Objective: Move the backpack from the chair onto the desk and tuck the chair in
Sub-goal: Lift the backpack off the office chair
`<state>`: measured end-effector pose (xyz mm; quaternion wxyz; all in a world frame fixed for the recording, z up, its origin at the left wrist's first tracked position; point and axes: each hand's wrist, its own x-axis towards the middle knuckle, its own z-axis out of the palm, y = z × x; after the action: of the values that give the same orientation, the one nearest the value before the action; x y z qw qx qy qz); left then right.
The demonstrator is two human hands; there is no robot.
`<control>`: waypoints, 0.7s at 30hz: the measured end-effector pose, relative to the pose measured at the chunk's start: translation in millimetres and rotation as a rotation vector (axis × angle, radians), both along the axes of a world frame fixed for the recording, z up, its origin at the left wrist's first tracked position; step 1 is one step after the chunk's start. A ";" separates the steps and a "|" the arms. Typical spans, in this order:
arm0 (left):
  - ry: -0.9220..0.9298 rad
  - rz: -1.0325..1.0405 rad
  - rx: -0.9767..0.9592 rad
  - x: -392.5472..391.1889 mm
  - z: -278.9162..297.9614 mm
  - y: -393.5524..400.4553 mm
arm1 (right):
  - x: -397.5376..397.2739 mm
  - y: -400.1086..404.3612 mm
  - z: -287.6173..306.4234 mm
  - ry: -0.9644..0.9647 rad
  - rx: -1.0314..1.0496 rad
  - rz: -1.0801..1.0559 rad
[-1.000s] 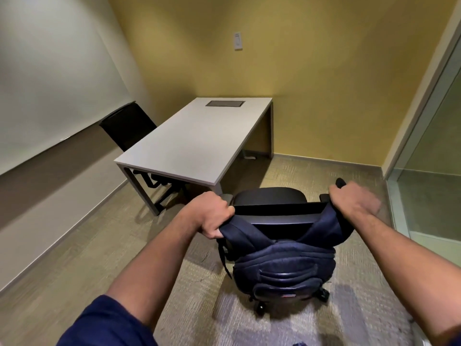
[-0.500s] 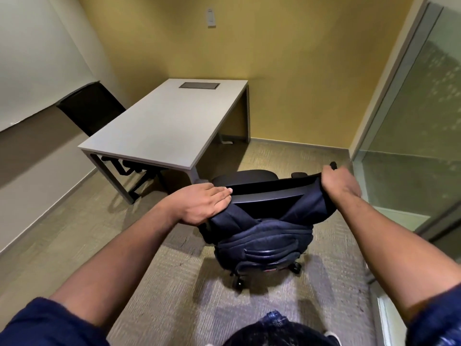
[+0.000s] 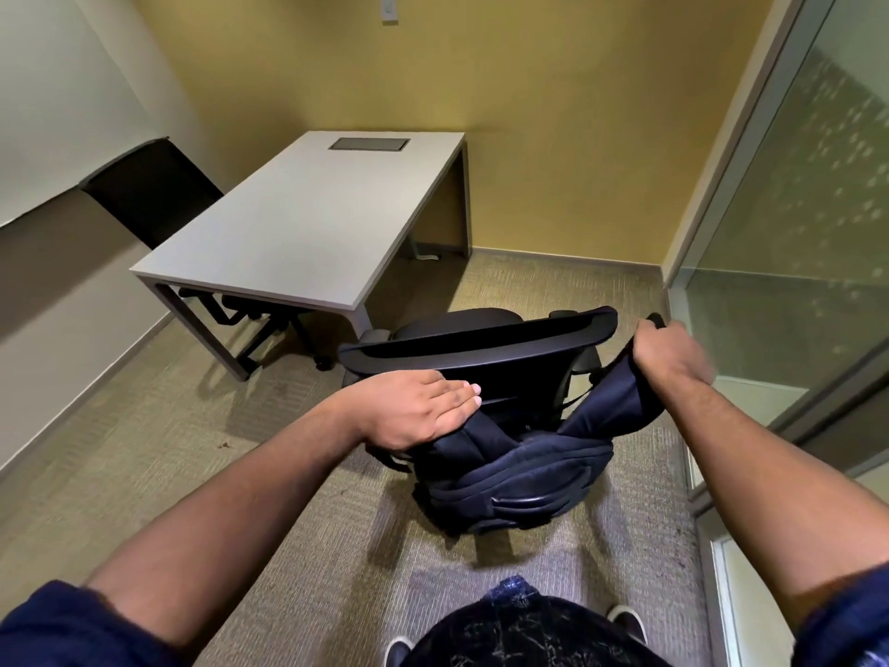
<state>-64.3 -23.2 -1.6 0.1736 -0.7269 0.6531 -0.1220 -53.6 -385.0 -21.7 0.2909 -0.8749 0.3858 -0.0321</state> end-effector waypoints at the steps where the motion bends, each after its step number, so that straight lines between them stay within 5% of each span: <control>1: 0.005 -0.020 -0.005 -0.5 -1.1 -7.4 | -2.1 -2.2 0.5 0.004 -0.019 0.011; 11: -0.004 -0.110 0.099 17.9 -9.4 -64.1 | -33.7 -27.7 -22.2 0.104 -0.063 0.131; 21: -0.010 -0.372 0.140 26.3 3.2 -183.5 | -70.1 -88.8 -76.4 0.031 0.232 0.178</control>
<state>-38.0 -206.7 1.6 0.2014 -0.5794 0.7821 -0.1100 -123.7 -473.9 -98.1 0.3859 -0.8666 0.3121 0.0521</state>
